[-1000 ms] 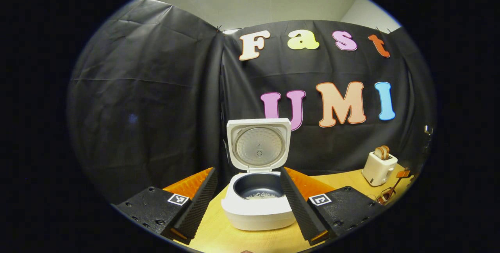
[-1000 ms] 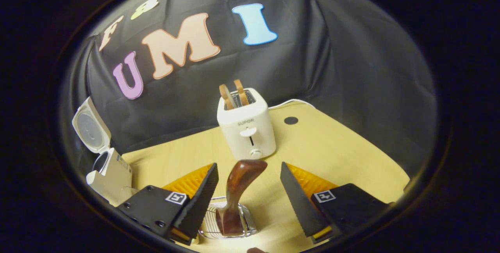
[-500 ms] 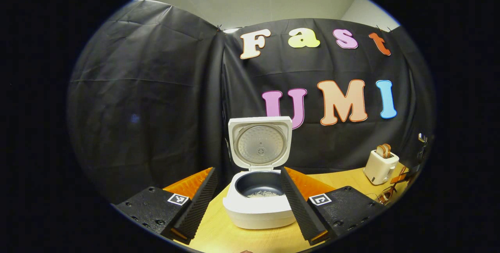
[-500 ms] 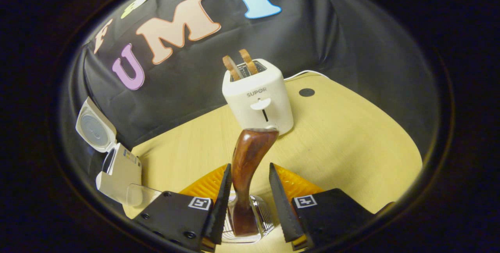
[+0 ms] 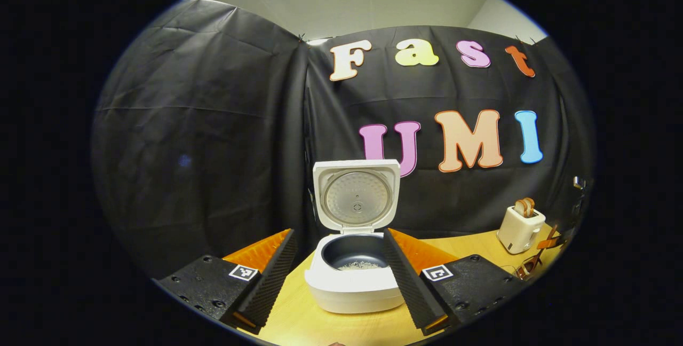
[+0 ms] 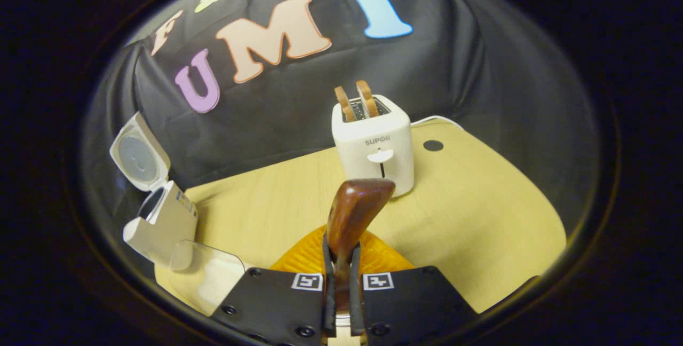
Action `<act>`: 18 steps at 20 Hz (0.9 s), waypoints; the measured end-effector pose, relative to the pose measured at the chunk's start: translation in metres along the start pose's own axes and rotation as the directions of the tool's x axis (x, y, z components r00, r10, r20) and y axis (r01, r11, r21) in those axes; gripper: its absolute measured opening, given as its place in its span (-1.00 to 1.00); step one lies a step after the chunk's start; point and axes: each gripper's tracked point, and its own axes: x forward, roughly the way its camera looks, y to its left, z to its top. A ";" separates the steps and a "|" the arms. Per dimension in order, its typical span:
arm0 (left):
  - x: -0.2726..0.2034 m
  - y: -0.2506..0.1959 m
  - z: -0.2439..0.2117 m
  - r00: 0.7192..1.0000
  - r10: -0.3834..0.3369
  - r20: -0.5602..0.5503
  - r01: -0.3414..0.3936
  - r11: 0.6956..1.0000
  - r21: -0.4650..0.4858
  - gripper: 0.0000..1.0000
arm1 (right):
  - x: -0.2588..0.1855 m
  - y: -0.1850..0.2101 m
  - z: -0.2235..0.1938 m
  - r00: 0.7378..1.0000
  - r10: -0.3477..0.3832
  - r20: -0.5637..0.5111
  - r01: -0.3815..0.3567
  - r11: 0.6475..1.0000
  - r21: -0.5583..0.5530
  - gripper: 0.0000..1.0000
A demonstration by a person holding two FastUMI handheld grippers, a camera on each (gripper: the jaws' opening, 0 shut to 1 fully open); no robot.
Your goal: Close the left gripper, press the button to open the rice cooker; take a wooden spoon from the chopstick holder with the right hand, scoop a spoonful of rice and pour it into the rice cooker, then put the wooden spoon back into the chopstick holder.
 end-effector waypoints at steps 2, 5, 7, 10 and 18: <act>0.002 -0.001 0.001 1.000 -0.007 0.000 0.007 1.000 -0.009 0.90 | -0.009 0.007 0.012 0.999 0.005 0.035 -0.005 1.000 -0.016 -0.77; 0.004 -0.002 -0.001 1.000 -0.020 0.000 0.020 1.000 -0.018 0.91 | -0.030 0.019 0.039 0.996 0.016 0.086 -0.014 1.000 -0.026 -0.74; 0.004 0.000 -0.002 1.000 -0.026 0.002 0.026 0.999 -0.026 0.91 | -0.043 0.030 0.056 0.992 0.034 0.121 -0.032 0.999 -0.023 -0.77; 0.007 0.003 -0.002 1.000 -0.030 0.002 0.030 0.999 -0.039 0.91 | -0.062 0.056 0.075 0.984 0.079 0.158 -0.078 0.997 -0.016 -0.71; 0.007 0.015 -0.004 1.000 -0.025 0.003 0.025 0.998 -0.059 0.91 | -0.071 0.131 0.051 0.972 0.191 0.138 -0.176 0.978 -0.116 -0.77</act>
